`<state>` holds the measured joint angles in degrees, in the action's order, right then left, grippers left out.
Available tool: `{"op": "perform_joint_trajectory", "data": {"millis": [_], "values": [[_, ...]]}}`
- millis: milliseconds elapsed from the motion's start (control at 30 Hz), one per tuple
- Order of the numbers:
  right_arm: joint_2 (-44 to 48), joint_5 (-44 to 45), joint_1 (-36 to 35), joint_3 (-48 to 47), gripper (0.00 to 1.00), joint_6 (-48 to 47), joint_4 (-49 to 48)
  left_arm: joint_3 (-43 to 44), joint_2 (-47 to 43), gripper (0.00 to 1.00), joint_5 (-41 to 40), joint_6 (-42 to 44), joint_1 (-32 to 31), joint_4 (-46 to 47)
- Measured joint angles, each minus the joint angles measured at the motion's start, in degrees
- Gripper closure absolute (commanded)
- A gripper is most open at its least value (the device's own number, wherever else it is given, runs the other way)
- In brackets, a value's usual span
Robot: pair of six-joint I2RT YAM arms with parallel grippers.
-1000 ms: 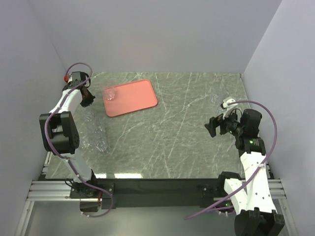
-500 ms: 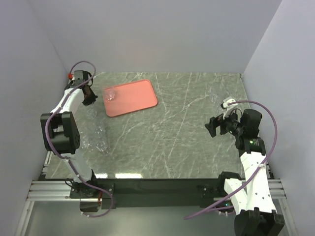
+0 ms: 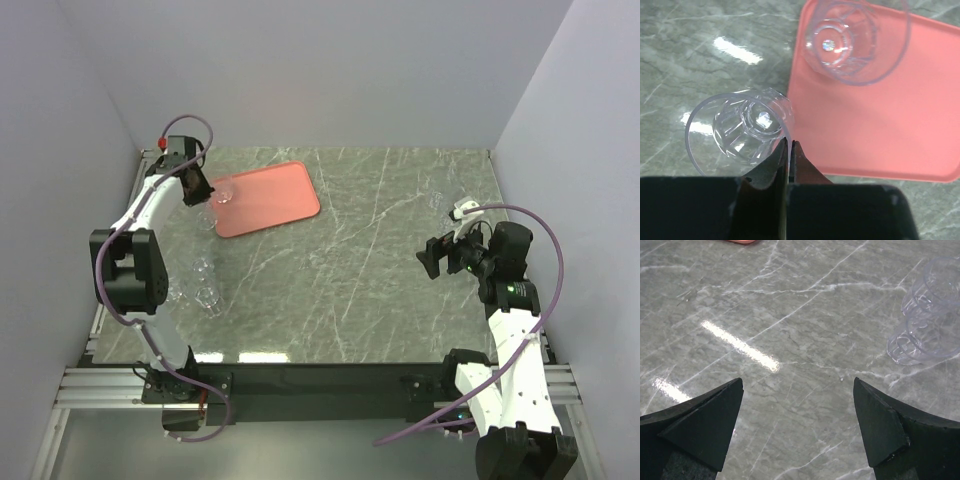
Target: Place the glasses into the tray
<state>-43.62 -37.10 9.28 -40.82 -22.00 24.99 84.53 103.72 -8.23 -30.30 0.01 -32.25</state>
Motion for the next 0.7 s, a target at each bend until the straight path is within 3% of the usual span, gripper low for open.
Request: {"op": "perform_joint_trajectory", "data": {"millis": [367,700], "values": [[0.0,0.0,0.0,0.0,0.03,0.0,0.0,5.88,0.48,1.0,0.02,1.09,-4.74,-0.33],[0.0,0.02,0.0,0.0,0.03,0.0,0.0,10.38,7.06,1.0,-0.17,1.36,-7.56,-1.81]]}}
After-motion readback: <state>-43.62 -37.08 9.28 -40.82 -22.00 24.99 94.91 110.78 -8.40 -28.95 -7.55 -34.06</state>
